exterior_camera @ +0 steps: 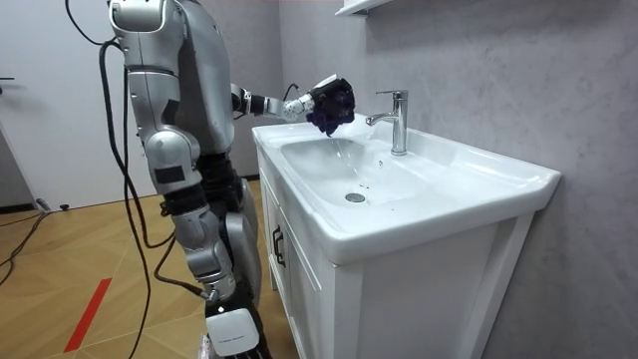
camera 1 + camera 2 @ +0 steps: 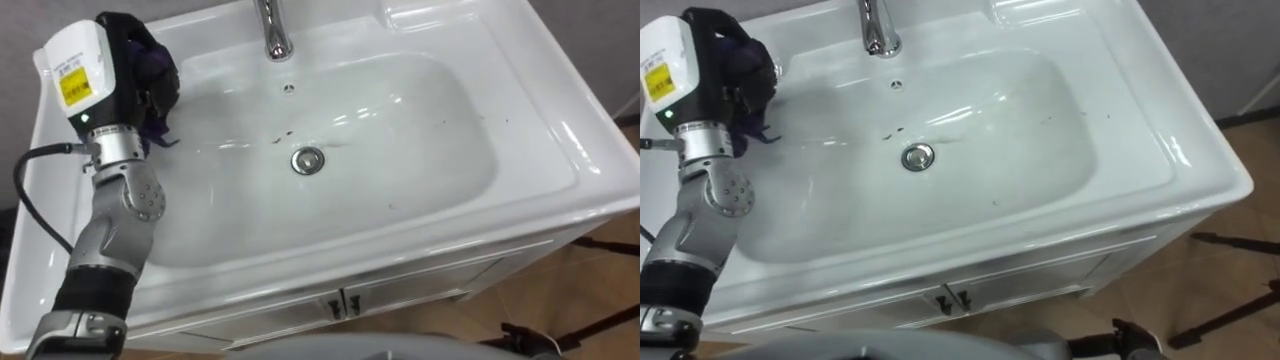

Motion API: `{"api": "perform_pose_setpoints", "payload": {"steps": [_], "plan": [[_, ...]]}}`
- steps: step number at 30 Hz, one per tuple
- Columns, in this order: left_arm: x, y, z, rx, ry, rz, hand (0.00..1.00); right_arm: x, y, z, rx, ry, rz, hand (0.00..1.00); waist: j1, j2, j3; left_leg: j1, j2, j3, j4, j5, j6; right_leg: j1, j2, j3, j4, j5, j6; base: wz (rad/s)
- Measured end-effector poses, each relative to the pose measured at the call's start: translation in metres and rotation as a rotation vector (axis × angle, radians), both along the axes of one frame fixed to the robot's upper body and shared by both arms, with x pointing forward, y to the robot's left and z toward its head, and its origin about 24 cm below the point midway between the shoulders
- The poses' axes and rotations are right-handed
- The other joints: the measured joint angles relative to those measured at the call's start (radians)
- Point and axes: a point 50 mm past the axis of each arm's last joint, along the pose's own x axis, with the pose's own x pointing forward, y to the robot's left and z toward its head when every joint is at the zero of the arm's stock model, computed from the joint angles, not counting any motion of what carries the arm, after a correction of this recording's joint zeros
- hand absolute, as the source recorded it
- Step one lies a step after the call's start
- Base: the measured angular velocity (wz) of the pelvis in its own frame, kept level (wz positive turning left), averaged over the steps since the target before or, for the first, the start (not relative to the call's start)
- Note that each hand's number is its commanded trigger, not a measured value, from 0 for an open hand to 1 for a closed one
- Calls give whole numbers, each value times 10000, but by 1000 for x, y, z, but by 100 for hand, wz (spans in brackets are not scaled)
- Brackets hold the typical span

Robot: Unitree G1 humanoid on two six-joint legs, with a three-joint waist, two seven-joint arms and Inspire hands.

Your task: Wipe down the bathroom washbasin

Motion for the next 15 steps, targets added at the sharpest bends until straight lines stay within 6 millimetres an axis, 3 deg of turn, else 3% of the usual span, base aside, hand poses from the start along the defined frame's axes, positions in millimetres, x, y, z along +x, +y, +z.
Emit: {"api": "perform_pose_setpoints", "payload": {"steps": [13, 15], "plan": [[-12, 20, -4, -17, 88, 973, 100, 0, 0, 0, 22, 193, 725, 0, 65, -19, -30, -9, -66, -142, -17, 23, 37, 70, -55, -61, -21, -24, 37, 2], [-12, 23, -4, -100, 129, 1178, 100, -1, -1, 0, 37, 228, 709, 0, 207, -15, -49, 18, -76, -156, -12, 24, 39, 69, -78, -115, -14, -25, 40, 4]]}}
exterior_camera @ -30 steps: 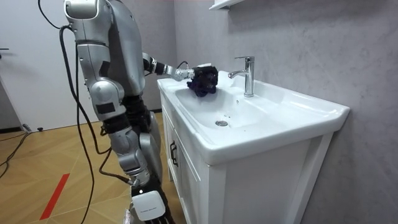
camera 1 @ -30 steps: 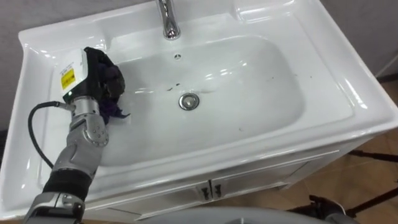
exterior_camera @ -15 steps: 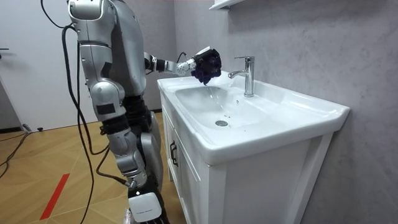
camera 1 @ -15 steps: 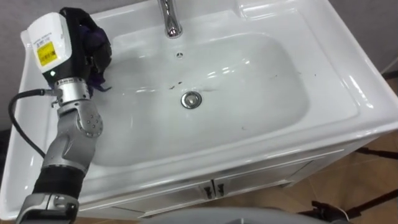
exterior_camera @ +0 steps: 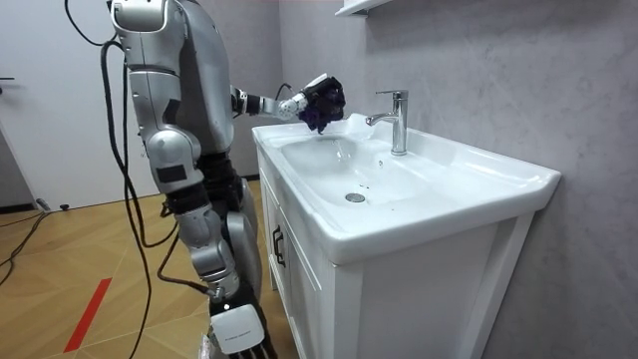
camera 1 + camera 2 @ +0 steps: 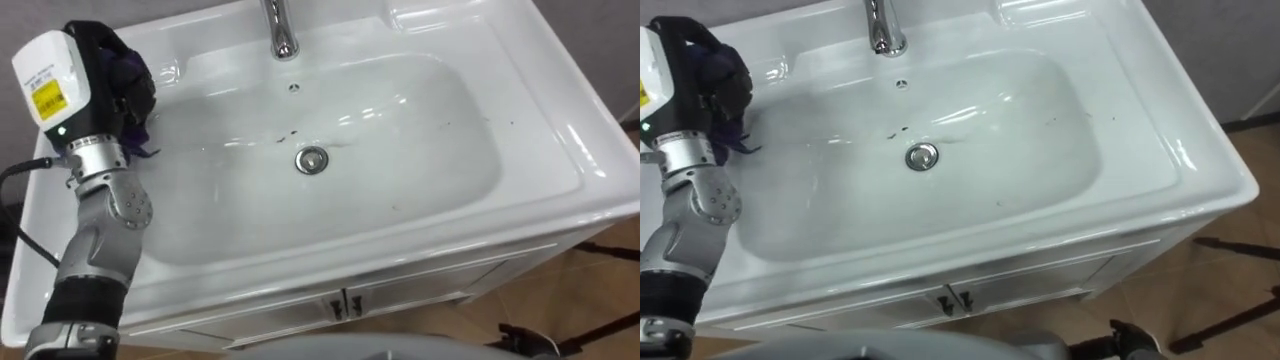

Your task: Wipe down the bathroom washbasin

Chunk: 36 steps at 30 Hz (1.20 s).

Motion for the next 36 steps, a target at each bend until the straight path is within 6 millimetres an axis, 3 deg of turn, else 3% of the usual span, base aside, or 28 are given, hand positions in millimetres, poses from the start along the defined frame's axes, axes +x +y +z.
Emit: {"api": "perform_pose_setpoints", "payload": {"steps": [11, 21, 36], "plan": [[-30, 18, -22, -529, 900, 817, 100, -9, -6, 1, -129, 313, 32, 0, 149, 62, -3, -23, -47, -144, 53, 6, 10, 37, -46, -104, 38, -9, 15, 3], [-42, 26, -29, -532, 1244, 1239, 100, -22, -7, 0, -159, 864, -41, 0, 308, 130, 3, -36, -84, -224, 44, 25, 42, 101, -81, -172, 7, -28, 41, 1], [-52, 29, -36, -379, 1715, 1418, 100, -17, -8, 1, -206, 746, 214, 0, 259, 110, 3, -19, -119, -328, 45, 27, 45, 185, -111, -310, -9, -65, 58, 2]]}}
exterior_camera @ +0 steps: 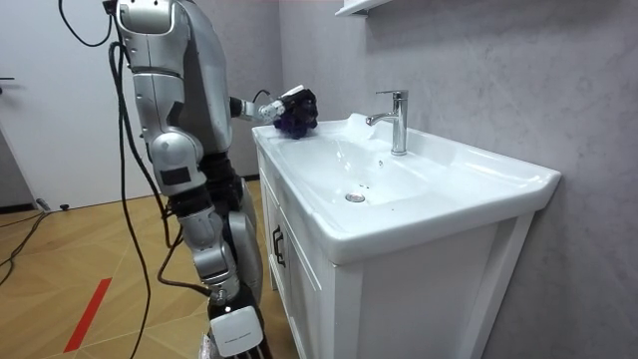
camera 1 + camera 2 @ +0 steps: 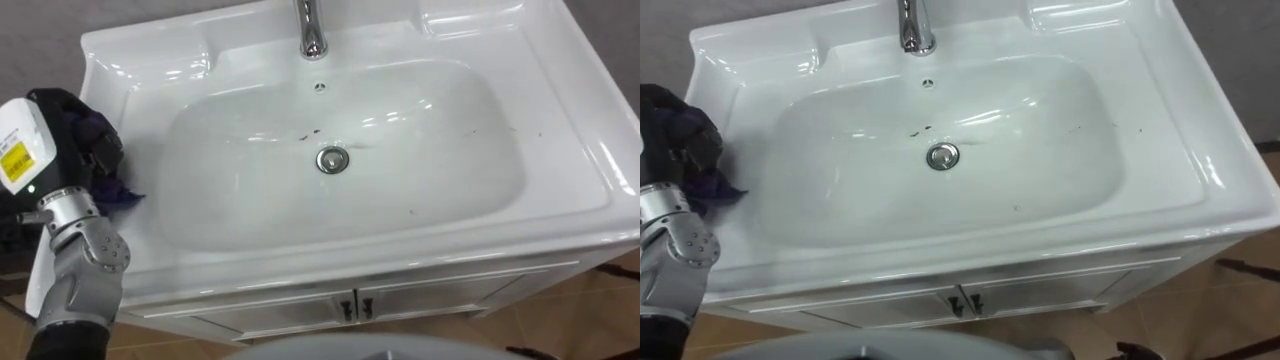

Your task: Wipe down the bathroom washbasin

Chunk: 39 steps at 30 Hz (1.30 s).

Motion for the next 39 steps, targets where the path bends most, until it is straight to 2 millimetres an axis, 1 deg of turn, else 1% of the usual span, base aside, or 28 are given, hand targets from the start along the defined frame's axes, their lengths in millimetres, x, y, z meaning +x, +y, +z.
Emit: {"api": "perform_pose_setpoints", "payload": {"steps": [5, 9, 10, 11, 16, 17, 18, 19, 20, 26, 32, 39], "plan": [[-2, 0, -1, 28, 97, 7, 100, -1, 0, 0, -26, 22, 9, 0, -14, -4, 0, 18, -2, -14, 26, 0, 0, -2, 0, -7, 3, -1, -1, 0], [-1, -1, 0, 415, 221, -179, 100, -2, 0, 0, 44, 92, -6, 0, -52, -10, 5, 0, -3, -59, 23, 0, 0, 5, 3, -23, 7, -7, -1, 0], [-1, -1, 0, 540, 260, -236, 100, -3, 0, 0, 72, 122, -9, 0, -64, -14, 8, -2, -3, -60, 19, 0, 0, 5, 3, -21, 7, -10, 0, 0], [-1, -2, 0, 634, 288, -280, 100, -4, 0, 0, 78, 149, -12, 0, -80, -51, 32, -1, -5, -60, 14, 0, 0, 2, 2, -16, 6, -14, 3, 0], [-1, -2, 0, 781, 324, -346, 100, -9, 0, -1, 57, 337, 4, 0, -93, -72, 31, 3, -9, -60, 8, 0, 0, -18, 4, 1, 9, -46, 1, 0], [-1, -2, 0, 785, 315, -343, 75, -9, 0, -1, 45, 373, 65, 0, -93, -79, 31, 2, -9, -61, 8, 0, 0, -21, 4, 2, 11, -47, 1, 0], [-1, -2, 0, 774, 311, -335, 33, -10, 0, -1, 22, 431, 200, 0, -95, -85, 31, 2, -9, -61, 7, 0, 0, -20, 3, -7, 11, -47, 1, 0], [-1, -2, 0, 773, 308, -332, 15, -10, 0, -1, 9, 464, 290, 0, -96, -95, 34, 2, -9, -61, 6, 0, 0, -20, 3, -9, 11, -47, 1, 0], [-1, -2, 0, 775, 297, -333, 0, -10, 0, -1, -6, 498, 397, 0, -98, -104, 32, 1, -9, -62, 4, 0, 0, -20, 3, -13, 9, -47, 0, 0], [-1, -2, 0, 778, 264, -347, 0, -8, 0, 0, -44, 497, 675, 0, -95, -164, 25, -1, -10, -64, -5, 0, 0, -2, 1, -22, 4, -47, 0, 0], [-1, -2, 1, 818, 165, -307, 0, -5, -1, 0, -81, 368, 732, 0, -159, -133, 4, 18, -8, -53, -5, 0, 0, 1, 2, -3, 14, -47, 0, 0], [-1, -2, 2, 866, 19, -297, 0, -7, 0, 0, -90, 406, 715, 0, -171, -140, 6, 64, -8, -36, -8, 0, 0, -4, 2, 39, 38, -54, 1, 0]]}}
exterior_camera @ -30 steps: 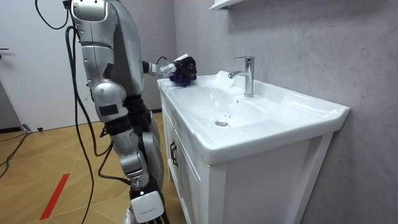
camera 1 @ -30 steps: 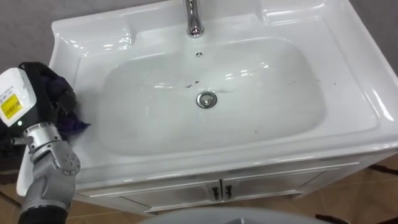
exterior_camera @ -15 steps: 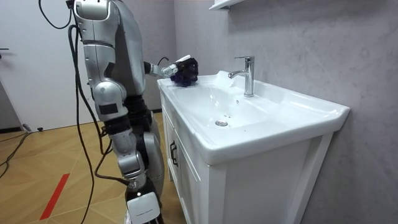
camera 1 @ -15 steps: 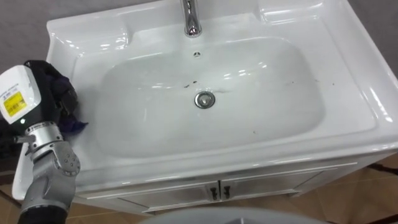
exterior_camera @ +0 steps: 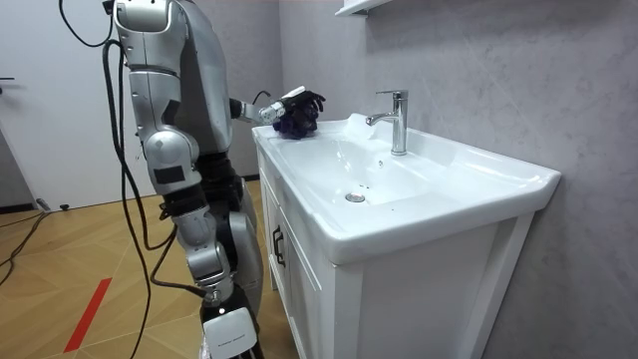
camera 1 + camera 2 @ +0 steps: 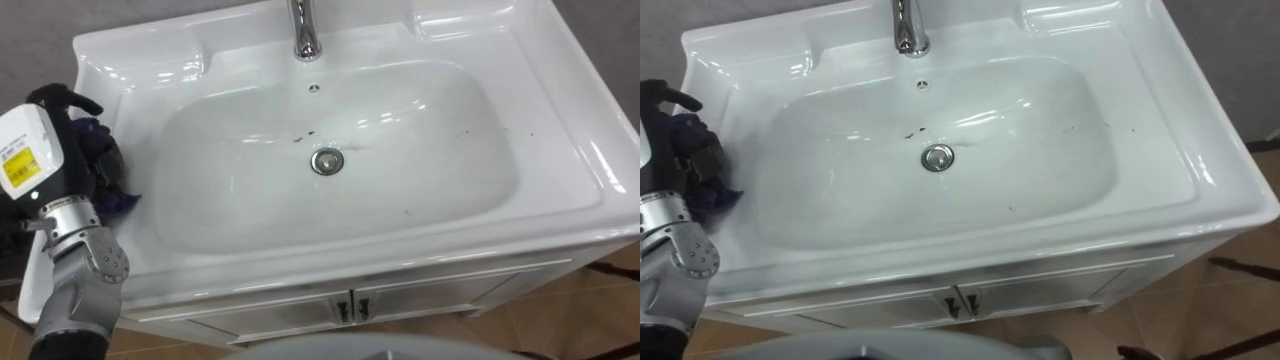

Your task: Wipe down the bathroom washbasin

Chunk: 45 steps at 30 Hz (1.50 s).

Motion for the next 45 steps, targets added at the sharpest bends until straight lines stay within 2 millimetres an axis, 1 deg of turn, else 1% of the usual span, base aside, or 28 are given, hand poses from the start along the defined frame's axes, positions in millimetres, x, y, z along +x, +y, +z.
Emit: {"api": "perform_pose_setpoints", "payload": {"steps": [8, 15, 18, 21, 24, 28, 29, 31, 33, 35, 38, 40, 41, 42, 45], "plan": [[1, -2, 2, -53, -154, -144, 0, -3, 1, -1, 5, 93, 68, 0, -6, -92, 1, 92, 1, -1, -6, 0, 0, -12, -11, -5, 151, -126, -6, 0], [6, -3, 5, -161, -371, -171, 0, -3, 2, -1, -24, 101, 6, 0, -13, -80, -9, 96, 1, 5, -7, -1, -1, -9, -9, 23, 150, -127, -7, 0], [9, -4, 11, -464, -739, -177, 0, -3, 3, -1, -16, 125, 14, 0, -15, -38, -13, 65, 1, 5, -13, -1, -1, -17, -8, 28, 145, -127, -7, 0], [14, -8, 26, -783, -1539, -316, 0, -2, 2, -1, -51, 150, -75, 0, -1, 37, -15, 72, 0, 11, -76, -1, -1, -31, -7, 30, 145, -127, -6, 0], [15, -9, 30, -1096, -1845, -298, 0, 1, 2, -1, -124, 174, -100, 0, -19, 64, 3, 93, 0, 31, -73, -1, 0, -15, -9, 25, 141, -128, -5, 0], [16, -9, 36, -2600, -2546, -13, 0, 4, 2, -1, -164, 88, -150, 0, -2, 84, 2, 96, 0, 3, -71, 0, -1, -37, -10, -7, 116, -129, -6, 0], [16, -9, 37, -3008, -2712, 62, 0, 3, 2, -1, -207, 92, -220, 0, -17, 36, 22, 104, 0, -3, -74, 0, -1, -15, -17, -35, 123, -130, -6, 0], [16, -6, 38, -3553, -2871, 233, 0, 1, 2, -1, -213, 125, -289, 0, -2, 35, 1, 135, 1, -11, -76, 0, -1, 31, -17, -33, 145, -130, -6, 0], [15, -2, 41, -3965, -3171, 418, 0, -1, 3, -2, -208, 177, -226, 0, -14, 4, 4, 134, 3, -15, -73, 0, -1, 64, -16, -36, 153, -129, -6, 0], [16, 0, 49, -4346, -3702, 487, 0, -5, 6, -3, -192, 299, -224, 0, -14, -118, 29, 142, 3, -24, -68, 0, -1, 77, -16, -41, 163, -129, -6, 0], [15, 2, 52, -4393, -3858, 552, 0, -7, 10, -4, -130, 415, -212, 0, -1, -218, 42, 189, -5, -24, -50, -1, 0, 103, -16, -9, 151, -131, -5, 0], [15, 4, 54, -4393, -3961, 617, 0, -7, 10, -4, -125, 402, -224, 0, -4, -230, 42, 181, -12, -24, -35, -1, 0, 50, -18, 11, 149, -143, 2, 0], [16, 6, 56, -4553, -4147, 710, 0, -6, 10, -4, -131, 388, -283, 0, 7, -173, 62, 166, -12, -26, -35, -1, 0, 23, -16, 20, 154, -143, 1, 0], [17, 7, 57, -4631, -4255, 755, 0, -6, 9, -4, -138, 381, -325, 0, 17, -178, 50, 154, -12, -27, -34, -1, 1, 11, -16, 20, 153, -143, 1, 0], [18, 14, 64, -4587, -4724, 1051, 0, -5, 8, -4, -184, 440, -342, 0, 34, -33, 33, 85, -11, -26, -59, -2, 1, -14, -14, 23, 155, -142, 1, 0]]}}
